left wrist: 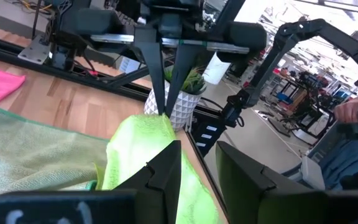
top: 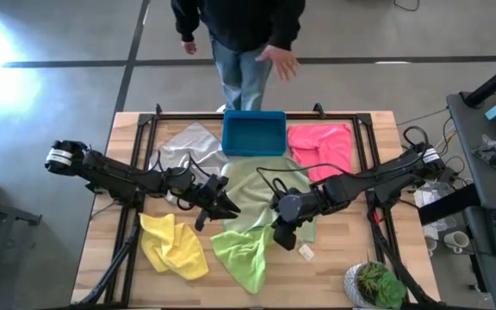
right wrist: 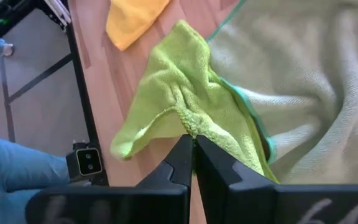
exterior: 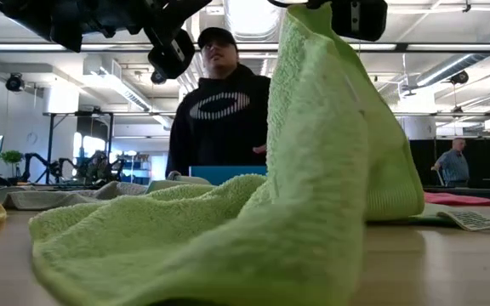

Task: Fold microfiber towels
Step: Fold the light green microfiber cloth

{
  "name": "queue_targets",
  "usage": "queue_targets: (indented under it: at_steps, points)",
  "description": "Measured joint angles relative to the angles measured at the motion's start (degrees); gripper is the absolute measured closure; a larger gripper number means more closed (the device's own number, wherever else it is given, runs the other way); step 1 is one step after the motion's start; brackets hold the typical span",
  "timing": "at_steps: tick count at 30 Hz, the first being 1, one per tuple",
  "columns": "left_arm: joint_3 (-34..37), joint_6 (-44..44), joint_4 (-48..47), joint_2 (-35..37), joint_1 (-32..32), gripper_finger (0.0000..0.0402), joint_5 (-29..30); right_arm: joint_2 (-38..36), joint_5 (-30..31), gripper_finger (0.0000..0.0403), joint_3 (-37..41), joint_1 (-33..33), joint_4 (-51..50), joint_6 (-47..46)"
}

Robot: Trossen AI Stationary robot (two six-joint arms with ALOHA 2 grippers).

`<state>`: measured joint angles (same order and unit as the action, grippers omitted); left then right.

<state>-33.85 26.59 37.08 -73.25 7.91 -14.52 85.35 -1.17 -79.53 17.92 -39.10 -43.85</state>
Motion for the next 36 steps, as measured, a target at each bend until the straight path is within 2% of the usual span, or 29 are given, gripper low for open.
queue_targets:
  at_steps: [14,36]
  points:
    - [0.02,0.0,-0.02,0.0,-0.01,0.0316,-0.01,-0.14,1.66,0.0394,-7.15,-2.2,-7.49,5.06]
    - [-0.22,-0.04,0.01,-0.06,-0.03,0.0316,-0.01,-0.12,2.73,0.0394,-7.34,-6.41,-7.77,5.55]
